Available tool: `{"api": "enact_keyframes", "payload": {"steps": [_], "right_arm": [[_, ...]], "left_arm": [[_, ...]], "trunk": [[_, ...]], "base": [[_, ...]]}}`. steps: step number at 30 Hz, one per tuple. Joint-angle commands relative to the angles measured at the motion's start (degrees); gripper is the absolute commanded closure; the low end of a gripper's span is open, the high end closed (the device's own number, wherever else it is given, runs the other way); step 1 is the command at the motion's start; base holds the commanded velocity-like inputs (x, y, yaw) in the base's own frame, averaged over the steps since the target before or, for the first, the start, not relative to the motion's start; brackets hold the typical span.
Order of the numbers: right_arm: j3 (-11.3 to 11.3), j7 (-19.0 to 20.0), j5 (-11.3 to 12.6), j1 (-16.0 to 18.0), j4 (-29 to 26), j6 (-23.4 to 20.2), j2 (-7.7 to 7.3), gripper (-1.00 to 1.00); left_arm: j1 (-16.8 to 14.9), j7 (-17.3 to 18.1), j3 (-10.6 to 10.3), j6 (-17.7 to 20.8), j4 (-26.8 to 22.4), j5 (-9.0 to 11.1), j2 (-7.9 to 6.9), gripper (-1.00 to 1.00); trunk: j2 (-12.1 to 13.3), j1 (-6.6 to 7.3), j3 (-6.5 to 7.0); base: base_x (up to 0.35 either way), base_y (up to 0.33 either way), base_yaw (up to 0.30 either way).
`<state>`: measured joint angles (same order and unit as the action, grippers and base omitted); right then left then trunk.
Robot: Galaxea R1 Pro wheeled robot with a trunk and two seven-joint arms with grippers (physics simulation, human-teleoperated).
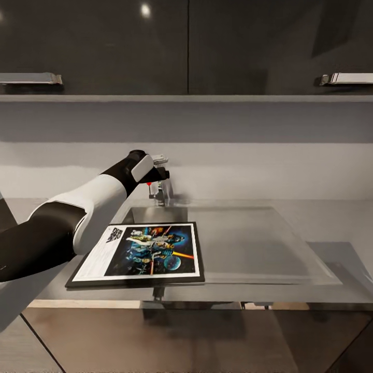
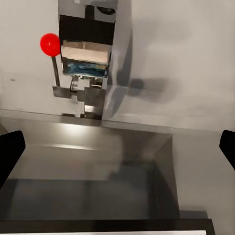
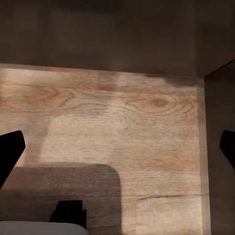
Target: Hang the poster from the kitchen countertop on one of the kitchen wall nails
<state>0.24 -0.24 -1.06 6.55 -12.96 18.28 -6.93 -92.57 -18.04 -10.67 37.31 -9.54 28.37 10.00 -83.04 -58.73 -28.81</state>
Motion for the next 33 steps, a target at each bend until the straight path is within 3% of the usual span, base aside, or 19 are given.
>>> {"api": "enact_keyframes", "payload": {"steps": [1, 33], "right_arm": [[0.0, 0.0, -0.1, 0.0, 0.0, 0.2, -0.01, -1.00], [0.0, 0.0, -0.1, 0.0, 0.0, 0.3, -0.01, -1.00]], "left_arm": [[0.0, -0.5, -0.3, 0.2, -0.1, 0.6, 0.00, -1.00], [0.0, -0.5, 0.5, 0.1, 0.3, 0.5, 0.00, -1.00]], "trunk": [[0.0, 0.00, -0.16], [0.0, 0.00, -3.09]], "base": [[0.000, 0.000, 0.000], [0.000, 0.000, 0.000]]}}
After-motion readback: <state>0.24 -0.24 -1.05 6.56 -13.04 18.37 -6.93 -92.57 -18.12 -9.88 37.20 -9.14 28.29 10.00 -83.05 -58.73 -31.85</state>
